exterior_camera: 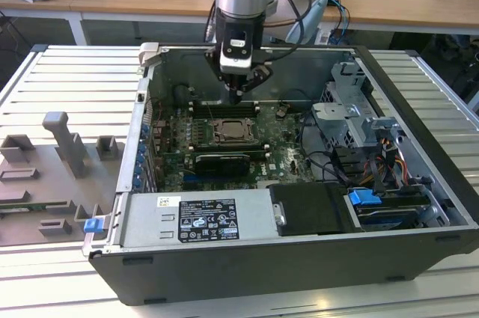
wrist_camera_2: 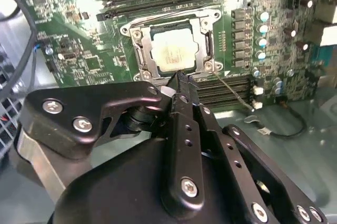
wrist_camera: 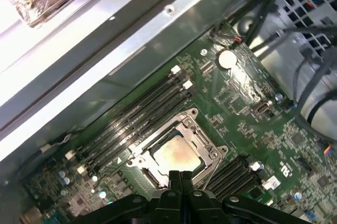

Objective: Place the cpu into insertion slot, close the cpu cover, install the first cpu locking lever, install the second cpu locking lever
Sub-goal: 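Install the first cpu locking lever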

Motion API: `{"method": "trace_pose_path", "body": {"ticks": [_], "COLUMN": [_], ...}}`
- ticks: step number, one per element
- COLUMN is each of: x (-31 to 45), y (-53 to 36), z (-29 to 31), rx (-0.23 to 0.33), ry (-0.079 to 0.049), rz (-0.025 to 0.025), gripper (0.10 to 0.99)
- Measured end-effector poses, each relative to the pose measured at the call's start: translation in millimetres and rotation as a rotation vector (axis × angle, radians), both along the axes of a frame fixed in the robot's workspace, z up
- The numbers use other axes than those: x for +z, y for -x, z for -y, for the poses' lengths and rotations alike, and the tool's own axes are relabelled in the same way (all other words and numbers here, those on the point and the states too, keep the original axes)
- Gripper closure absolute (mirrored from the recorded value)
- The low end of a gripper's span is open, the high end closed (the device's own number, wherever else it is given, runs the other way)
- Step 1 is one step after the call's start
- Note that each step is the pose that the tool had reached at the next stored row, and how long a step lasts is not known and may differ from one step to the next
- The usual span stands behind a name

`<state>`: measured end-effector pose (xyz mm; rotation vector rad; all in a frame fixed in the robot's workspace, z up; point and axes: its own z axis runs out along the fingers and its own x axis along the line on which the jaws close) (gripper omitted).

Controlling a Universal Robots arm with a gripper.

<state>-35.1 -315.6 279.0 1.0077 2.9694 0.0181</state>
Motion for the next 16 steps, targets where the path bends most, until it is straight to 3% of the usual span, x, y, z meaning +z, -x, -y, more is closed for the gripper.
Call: {"method": "trace_pose_path", "body": {"ticks": [2, 5, 13, 16], "x": [0.0, -0.4, -0.9, -1.0], "y": [0.0, 0.0, 0.0, 0.0], "z": [0.0, 0.0, 0.0, 0.0], "rx": [0.044, 0.166, 0.325, 0.424], "ry": [0.0, 0.0, 0.0, 0.0], "rz": [0.0, 0.0, 0.0, 0.0], "gripper": [0.98, 0.98, 0.98, 0.98]}}
